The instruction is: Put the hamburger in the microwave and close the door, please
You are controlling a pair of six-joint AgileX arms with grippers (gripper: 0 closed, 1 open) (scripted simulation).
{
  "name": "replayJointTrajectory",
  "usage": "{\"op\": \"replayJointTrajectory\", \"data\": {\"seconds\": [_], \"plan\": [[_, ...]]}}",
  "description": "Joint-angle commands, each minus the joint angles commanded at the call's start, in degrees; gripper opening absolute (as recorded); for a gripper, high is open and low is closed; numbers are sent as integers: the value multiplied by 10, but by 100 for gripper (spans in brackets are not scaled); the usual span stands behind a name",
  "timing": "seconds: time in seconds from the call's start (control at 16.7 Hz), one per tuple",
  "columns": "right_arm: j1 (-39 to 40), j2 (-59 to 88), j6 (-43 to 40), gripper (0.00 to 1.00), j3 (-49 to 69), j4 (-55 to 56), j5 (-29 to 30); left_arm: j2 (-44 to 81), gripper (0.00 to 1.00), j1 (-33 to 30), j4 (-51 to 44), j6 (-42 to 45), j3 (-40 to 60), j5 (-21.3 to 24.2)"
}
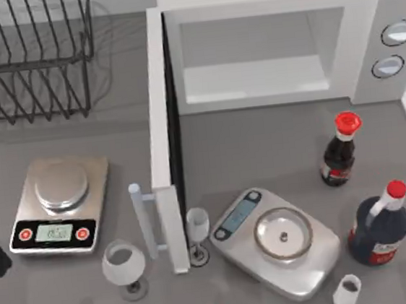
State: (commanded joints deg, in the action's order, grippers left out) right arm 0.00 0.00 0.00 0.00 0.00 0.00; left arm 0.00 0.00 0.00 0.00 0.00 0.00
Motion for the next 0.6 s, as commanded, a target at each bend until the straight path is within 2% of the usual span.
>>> {"op": "replayJointTrajectory", "data": {"seconds": [0.3,0.6], "plan": [[-14,38,-29,100,31,-34,0,0,100,0,0,0,0,0],[-68,222,-141,100,146,-172,0,0,100,0,0,0,0,0]]}}
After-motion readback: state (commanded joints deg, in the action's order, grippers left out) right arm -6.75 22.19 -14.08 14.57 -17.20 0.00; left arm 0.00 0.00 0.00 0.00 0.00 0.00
